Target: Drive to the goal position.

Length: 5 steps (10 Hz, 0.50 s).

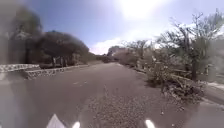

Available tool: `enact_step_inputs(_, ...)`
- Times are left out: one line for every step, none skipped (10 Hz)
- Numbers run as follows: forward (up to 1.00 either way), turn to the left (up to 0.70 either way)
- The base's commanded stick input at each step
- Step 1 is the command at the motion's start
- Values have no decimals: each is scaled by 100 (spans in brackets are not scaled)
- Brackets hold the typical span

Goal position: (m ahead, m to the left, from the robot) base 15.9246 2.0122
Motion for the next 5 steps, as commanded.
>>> enact_step_inputs(50,0)
enact_step_inputs(50,0)
enact_step_inputs(50,0)
enact_step_inputs(50,0)
enact_step_inputs(50,0)
